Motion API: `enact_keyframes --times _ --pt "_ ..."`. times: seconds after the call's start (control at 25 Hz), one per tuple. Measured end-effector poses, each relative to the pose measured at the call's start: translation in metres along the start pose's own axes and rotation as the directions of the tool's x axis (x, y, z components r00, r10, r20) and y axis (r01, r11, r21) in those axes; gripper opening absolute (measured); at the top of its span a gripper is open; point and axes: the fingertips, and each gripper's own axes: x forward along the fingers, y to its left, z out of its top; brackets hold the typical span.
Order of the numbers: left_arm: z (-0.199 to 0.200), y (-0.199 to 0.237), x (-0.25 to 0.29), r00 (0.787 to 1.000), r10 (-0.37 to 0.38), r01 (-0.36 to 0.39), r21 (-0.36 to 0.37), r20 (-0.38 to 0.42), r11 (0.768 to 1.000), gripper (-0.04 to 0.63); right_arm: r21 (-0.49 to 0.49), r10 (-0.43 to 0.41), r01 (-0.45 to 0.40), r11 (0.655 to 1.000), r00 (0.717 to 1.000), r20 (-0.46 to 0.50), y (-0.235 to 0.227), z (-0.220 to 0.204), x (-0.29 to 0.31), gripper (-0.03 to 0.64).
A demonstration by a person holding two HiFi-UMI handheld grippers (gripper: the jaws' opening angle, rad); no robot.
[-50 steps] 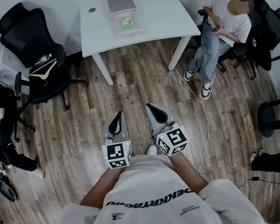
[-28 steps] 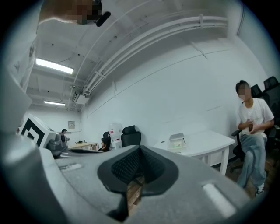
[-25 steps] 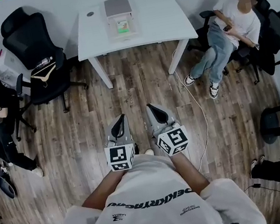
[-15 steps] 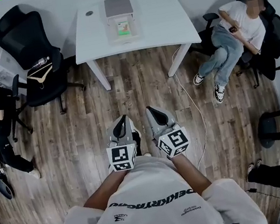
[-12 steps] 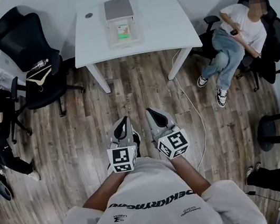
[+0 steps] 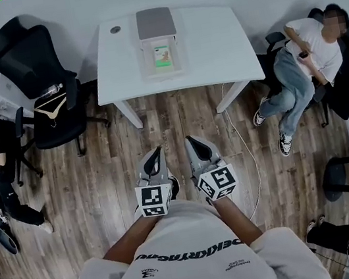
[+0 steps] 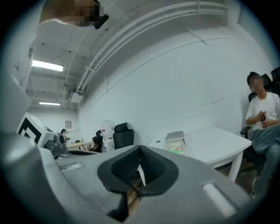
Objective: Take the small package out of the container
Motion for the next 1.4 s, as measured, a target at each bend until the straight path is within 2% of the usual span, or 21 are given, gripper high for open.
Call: enact_keyframes --times 0.52,1.0,1.4 --pt "0.048 0.054 0.093 1.0 -0.004 0.005 -0.033 0.007 0.999 0.003 -0.036 -0.021 0.021 0.999 1.0 -0.007 -0.045 0.042 0.093 -0.002" --pt "0.059 0.067 0.143 1.0 -0.023 0.022 -0.039 -0.011 0.999 0.003 -0.032 -0.059 0.059 0.998 0.998 -0.005 -0.084 0.055 0.133 -0.002" --pt "0.077 0.072 0.207 1.0 0.018 -0.019 -0.048 -0.018 0.999 0.003 -0.024 -0.011 0.01 1.0 1.0 -0.012 -0.136 0.068 0.175 -0.002"
